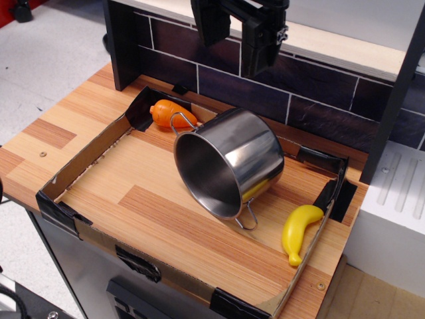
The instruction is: Upright metal pot
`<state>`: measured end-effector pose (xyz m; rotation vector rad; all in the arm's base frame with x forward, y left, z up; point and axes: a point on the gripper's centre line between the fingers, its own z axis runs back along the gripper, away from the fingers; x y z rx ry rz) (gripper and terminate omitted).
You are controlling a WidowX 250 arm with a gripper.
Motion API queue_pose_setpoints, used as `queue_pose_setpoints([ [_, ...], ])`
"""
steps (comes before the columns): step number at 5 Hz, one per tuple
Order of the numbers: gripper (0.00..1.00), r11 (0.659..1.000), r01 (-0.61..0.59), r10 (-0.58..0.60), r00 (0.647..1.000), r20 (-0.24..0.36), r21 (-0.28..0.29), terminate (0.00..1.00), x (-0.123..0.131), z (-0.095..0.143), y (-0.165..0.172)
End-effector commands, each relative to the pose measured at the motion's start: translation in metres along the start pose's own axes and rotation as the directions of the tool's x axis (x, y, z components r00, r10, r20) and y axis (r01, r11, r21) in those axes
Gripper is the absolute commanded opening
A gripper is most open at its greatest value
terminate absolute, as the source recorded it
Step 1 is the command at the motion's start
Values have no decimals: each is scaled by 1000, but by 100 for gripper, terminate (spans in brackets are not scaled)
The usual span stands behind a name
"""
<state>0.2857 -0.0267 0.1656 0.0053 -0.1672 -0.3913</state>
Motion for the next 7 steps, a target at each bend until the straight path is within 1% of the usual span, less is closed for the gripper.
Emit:
queue_pose_setpoints([
  [1,100,1000,0,0,1000,0,0,0,0,0,0],
  [3,100,1000,0,0,1000,0,0,0,0,0,0],
  [4,100,969,243,-241,969,44,-41,0,6,5,0],
  [5,100,919,382,-383,924,7,-95,0,5,6,6],
  [6,100,867,488,-488,872,18,-102,0,4,11,17],
  [7,100,781,616,-622,782,-34,-102,0,-9,11,46],
])
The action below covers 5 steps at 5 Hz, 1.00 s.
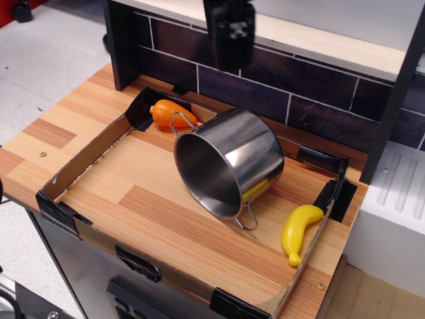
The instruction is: Upright metal pot
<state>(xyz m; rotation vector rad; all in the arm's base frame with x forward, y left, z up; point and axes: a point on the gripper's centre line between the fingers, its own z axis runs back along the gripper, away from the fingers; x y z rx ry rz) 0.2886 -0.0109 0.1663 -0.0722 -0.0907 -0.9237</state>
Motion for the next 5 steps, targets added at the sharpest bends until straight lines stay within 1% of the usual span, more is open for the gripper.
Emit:
queue_pose_setpoints([
  [1,100,920,376,-361,923,-131,112,0,-34,13,28],
  [2,100,864,491,-472,866,-167,108,0,-38,3,33],
  [3,100,831,551,-533,828,-176,73,0,-35,-13,29],
  [4,100,774,632,-608,763,-219,50,0,-23,-28,14],
  [5,100,747,664,-632,726,-273,38,0,-22,-42,10],
])
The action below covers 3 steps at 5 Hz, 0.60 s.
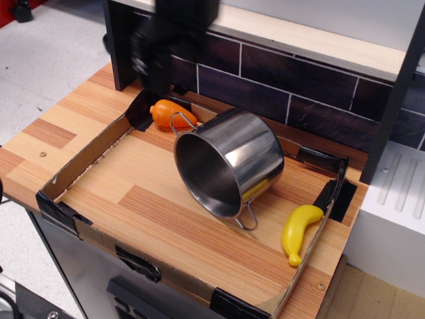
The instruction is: Upright metal pot
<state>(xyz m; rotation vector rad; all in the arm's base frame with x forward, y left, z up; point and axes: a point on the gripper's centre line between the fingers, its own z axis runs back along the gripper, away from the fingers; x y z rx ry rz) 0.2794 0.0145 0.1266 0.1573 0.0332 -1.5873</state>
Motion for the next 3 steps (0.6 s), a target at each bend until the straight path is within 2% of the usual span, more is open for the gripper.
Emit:
queue_pose_setpoints([
  [1,100,995,96,-94,992,-85,20,0,9,-17,3],
  [2,100,985,175,-173,974,-144,-3,0,3,-23,-1],
  [3,100,982,187,-185,968,-167,-4,0,0,-31,-1],
])
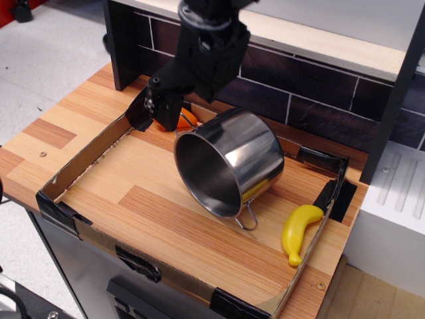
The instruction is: Upright metal pot
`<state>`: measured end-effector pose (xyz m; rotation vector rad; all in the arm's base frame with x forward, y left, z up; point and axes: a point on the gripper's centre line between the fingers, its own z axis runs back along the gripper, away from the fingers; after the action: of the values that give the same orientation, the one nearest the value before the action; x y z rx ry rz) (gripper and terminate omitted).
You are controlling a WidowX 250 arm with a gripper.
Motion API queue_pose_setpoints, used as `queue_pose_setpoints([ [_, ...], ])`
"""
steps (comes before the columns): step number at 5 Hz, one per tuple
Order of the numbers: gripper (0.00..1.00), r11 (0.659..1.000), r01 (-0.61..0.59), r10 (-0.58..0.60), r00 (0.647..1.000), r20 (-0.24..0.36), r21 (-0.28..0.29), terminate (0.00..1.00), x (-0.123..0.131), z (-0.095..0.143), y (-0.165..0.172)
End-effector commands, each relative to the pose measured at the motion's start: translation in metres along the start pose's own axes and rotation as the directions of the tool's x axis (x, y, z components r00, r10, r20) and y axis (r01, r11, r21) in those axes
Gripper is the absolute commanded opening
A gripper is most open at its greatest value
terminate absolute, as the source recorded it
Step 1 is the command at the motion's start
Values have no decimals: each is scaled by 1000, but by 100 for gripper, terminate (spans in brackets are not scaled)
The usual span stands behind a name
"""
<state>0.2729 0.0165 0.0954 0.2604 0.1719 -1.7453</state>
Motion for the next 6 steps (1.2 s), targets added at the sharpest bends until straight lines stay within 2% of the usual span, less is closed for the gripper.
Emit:
queue_pose_setpoints([
  [1,100,1000,15,-14,999,-38,24,0,-2,-4,10],
  [2,0,1000,3,-3,1000,-26,24,0,-4,-6,10],
  [5,0,1000,6,-5,999,-45,25,0,-7,-8,-1],
  [6,0,996,-29,24,998,-63,-82,0,-13,-7,-2],
])
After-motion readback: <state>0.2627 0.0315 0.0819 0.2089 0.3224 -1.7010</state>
